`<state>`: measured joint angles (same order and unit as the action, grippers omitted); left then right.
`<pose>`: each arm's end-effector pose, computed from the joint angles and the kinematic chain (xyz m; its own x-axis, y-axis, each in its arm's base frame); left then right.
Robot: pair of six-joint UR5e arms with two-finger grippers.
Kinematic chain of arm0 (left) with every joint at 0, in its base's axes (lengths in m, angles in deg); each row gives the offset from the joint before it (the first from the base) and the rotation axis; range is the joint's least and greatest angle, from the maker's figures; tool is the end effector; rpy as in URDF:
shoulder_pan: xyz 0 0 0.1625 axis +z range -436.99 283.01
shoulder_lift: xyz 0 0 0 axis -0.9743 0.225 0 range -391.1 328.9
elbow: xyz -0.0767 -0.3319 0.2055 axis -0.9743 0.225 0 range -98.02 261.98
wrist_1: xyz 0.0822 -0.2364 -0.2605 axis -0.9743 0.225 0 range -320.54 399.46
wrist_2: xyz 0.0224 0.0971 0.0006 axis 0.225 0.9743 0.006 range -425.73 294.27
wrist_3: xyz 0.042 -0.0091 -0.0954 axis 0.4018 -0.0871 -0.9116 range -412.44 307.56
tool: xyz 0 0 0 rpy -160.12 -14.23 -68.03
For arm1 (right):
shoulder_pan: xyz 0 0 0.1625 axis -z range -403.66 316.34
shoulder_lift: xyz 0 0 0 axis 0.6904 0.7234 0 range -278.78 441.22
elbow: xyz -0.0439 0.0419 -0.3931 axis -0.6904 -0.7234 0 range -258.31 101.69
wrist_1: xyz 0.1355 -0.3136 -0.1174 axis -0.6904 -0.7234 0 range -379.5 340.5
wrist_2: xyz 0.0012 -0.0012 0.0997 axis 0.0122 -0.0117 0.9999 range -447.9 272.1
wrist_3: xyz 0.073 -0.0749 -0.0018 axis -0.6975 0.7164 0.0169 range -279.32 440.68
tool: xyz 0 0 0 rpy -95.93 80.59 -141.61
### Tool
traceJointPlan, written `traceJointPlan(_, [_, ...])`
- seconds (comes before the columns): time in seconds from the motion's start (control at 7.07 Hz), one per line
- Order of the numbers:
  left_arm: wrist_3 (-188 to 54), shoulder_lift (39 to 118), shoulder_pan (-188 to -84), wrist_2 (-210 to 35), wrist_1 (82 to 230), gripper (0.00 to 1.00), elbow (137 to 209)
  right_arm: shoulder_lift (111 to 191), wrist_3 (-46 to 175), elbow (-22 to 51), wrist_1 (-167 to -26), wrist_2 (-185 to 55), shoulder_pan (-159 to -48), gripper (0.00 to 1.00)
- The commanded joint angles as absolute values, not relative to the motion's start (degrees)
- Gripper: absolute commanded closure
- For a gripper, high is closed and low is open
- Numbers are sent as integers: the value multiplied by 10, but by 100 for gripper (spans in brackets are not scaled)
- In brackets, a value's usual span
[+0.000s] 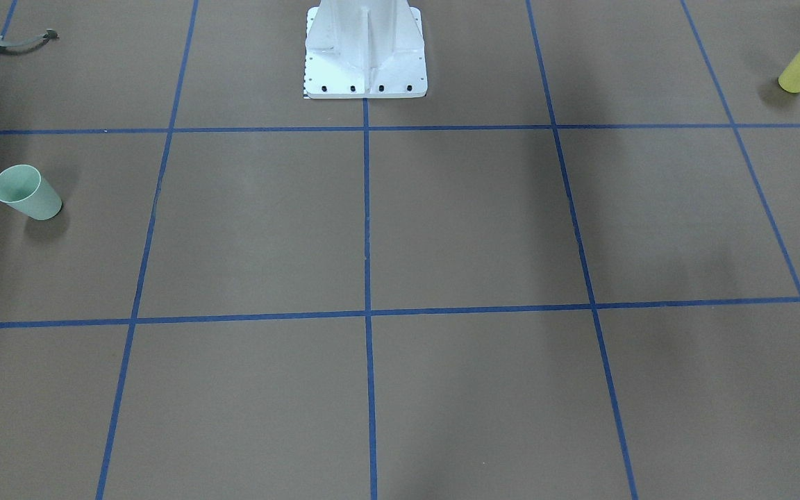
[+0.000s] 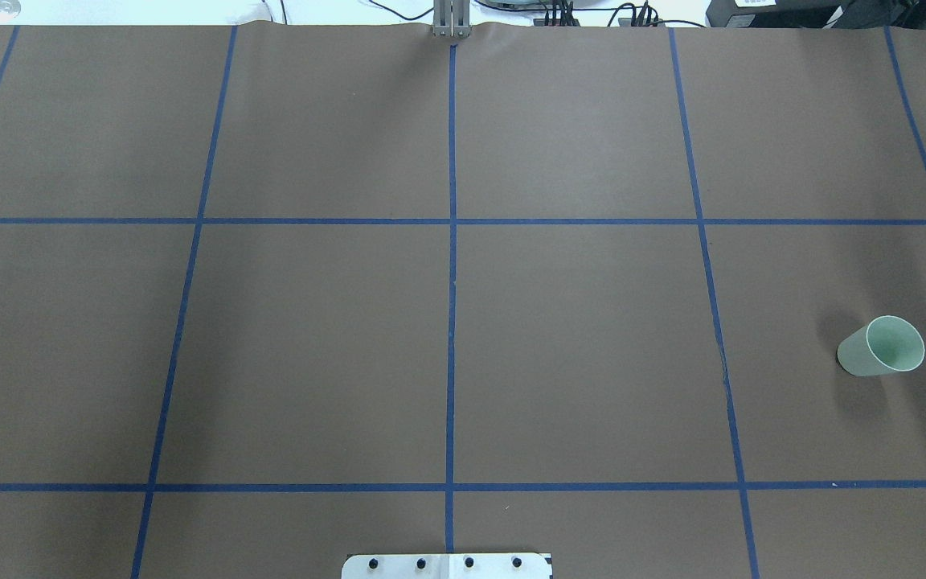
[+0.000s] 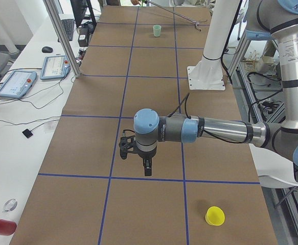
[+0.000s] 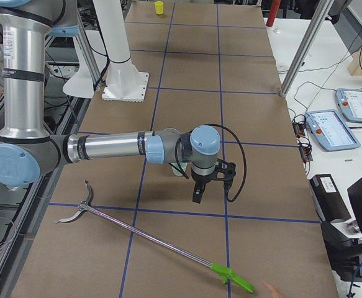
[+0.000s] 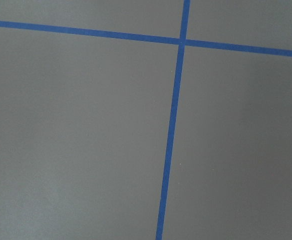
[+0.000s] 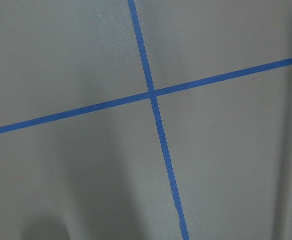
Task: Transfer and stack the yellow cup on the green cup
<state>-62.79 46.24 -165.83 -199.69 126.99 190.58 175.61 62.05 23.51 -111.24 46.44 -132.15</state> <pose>-0.0535 -0.3520 0.5851 0.7107 -0.1235 -0.6926 0.1091 0.9919 -0.0649 0.0494 -0.4106 0.5802 0.6842 0.2341 0.6907 -0.2028 0.9708 -0.1282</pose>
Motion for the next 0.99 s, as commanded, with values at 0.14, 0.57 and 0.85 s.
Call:
traceJointPlan(0.14, [-893, 449, -1623, -2005, 1368, 0, 1902, 1755, 623, 236, -1111, 467, -1321, 0])
traceJointPlan(0.57, [-1192, 397, -1541, -1921, 1506, 0, 1902, 1755, 627, 255, -1106, 466, -1320, 0])
traceJointPlan(0.85, [-1338, 330, -1486, -1861, 1597, 0, 1902, 1759, 627, 256, -1092, 465, -1319, 0])
